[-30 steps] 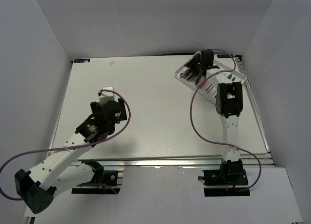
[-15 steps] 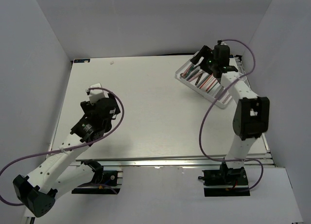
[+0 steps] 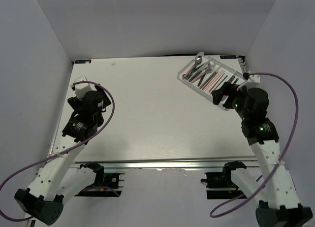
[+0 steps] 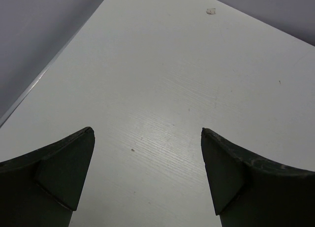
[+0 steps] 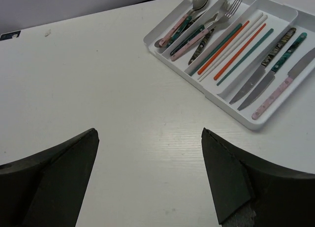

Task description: Sort the eating utensils into containers

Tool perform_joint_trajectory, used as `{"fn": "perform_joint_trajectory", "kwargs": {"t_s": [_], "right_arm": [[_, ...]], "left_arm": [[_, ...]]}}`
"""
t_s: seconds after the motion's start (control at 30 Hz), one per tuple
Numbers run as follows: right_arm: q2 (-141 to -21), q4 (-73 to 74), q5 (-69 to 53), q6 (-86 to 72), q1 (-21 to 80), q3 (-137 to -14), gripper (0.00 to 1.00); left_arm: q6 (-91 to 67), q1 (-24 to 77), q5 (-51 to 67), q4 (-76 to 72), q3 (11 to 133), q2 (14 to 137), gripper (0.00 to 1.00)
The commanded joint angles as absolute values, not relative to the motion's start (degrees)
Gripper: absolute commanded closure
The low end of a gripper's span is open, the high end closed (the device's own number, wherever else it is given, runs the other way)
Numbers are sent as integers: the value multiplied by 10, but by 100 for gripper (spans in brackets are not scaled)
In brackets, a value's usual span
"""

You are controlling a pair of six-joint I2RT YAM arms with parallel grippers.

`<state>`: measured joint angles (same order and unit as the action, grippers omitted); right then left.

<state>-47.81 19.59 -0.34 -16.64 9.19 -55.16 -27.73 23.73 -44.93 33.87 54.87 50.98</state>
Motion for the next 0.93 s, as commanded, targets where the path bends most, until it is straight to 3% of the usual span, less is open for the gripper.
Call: {"fn": "perform_joint_trajectory", "kwargs": {"t_s": [0.0, 0.3, 0.9], "right_arm": [[-402, 262, 7, -136, 104, -520, 11], [-272, 267, -34, -115, 110, -442, 11], [-280, 262, -9, -118, 112, -425, 11]], "left_arm": [[-267, 234, -467, 342, 541, 455, 2], [-265, 234, -467, 352, 455, 369, 2], [-267, 234, -432, 349, 446, 349, 2]]}}
